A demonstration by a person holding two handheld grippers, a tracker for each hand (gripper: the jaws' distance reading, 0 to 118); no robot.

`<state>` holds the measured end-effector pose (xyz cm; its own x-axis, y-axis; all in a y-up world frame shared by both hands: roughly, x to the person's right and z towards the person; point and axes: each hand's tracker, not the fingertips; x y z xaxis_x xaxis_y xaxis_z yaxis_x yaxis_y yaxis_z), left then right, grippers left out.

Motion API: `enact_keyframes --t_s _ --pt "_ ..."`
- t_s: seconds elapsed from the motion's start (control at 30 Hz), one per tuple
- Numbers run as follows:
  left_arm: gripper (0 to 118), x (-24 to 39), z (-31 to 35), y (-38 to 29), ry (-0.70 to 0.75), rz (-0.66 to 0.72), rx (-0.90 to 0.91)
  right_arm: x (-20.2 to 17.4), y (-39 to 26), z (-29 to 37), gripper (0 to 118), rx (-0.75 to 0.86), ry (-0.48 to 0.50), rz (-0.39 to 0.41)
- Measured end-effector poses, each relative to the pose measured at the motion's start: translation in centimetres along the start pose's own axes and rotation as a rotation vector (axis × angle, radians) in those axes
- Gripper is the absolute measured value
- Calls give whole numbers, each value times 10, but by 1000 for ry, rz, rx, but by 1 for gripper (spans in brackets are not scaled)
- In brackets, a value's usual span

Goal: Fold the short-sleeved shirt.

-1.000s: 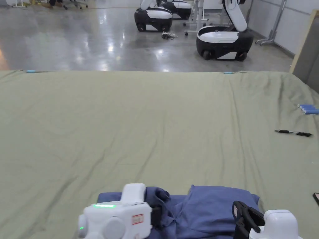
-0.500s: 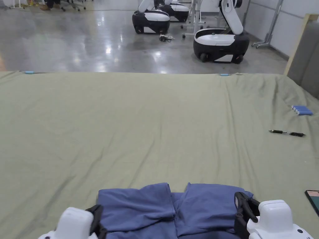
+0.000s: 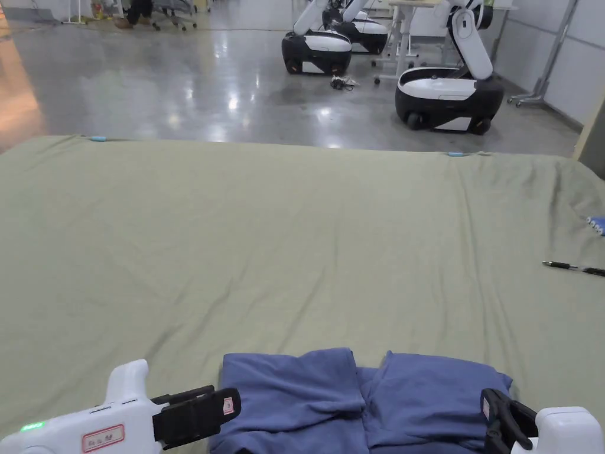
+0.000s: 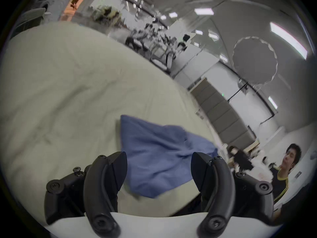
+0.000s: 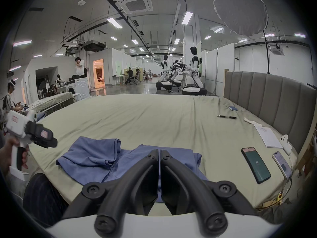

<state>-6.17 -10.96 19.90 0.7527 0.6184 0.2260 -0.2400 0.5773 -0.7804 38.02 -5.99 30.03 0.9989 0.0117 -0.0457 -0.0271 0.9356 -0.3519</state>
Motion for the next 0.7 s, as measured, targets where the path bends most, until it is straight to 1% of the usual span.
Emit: enact_keyframes --t_s 0.03,0.07,0.1,0.13,0.17,0.2,0.23,0.27,0.33,0.37,0.4,0.43,0.47,0.5,0.53,0.57,0.6,0.7 --pt "77 -12 -12 0 22 23 -33 -1 -1 0 3 -4 -6 3" --pt "77 -24 -22 1 -15 125 -93 -2 -2 2 3 -4 -12 7" --pt "77 -30 -36 -4 -114 264 -139 -2 -2 4 3 -5 -13 9" --pt "77 -38 -41 -7 -208 346 -106 -3 -3 5 3 -8 -13 12" --pt "76 -45 -46 -7 -300 426 -18 -4 -3 6 3 -6 -20 21" --pt "76 -48 -53 -5 -332 523 -19 -4 -2 7 3 -6 -21 23" --pt "76 -46 -60 -5 -372 576 -20 -4 -2 7 3 -8 -23 24" --pt "76 -42 -72 -5 -421 592 -25 -4 -2 7 3 -9 -22 21" --pt "75 -25 -92 -6 -446 514 -100 -4 -2 5 3 -15 -24 25" --pt "72 -10 -101 -7 -420 448 -141 -5 -1 3 3 -19 -25 29" --pt "60 -1 -106 -7 -348 392 -163 -5 0 2 3 -22 -26 30" --pt "17 4 -111 -8 -214 363 -185 -5 1 1 3 -25 -26 27" --pt "9 8 -116 -14 -94 326 -198 -5 2 2 3 -22 -28 24" --pt "9 7 -110 -10 -187 345 -152 -6 2 3 3 -13 -32 23" --pt "8 12 -104 -6 -105 348 -134 -7 3 3 3 -8 -34 30" --pt "8 23 -94 -2 -31 287 -99 -8 3 3 3 -5 -35 44" --pt "8 30 -84 1 -16 212 -78 -9 3 3 3 -8 -31 50" --pt "9 28 -44 12 132 93 -37 -11 2 2 3 -13 -19 46"
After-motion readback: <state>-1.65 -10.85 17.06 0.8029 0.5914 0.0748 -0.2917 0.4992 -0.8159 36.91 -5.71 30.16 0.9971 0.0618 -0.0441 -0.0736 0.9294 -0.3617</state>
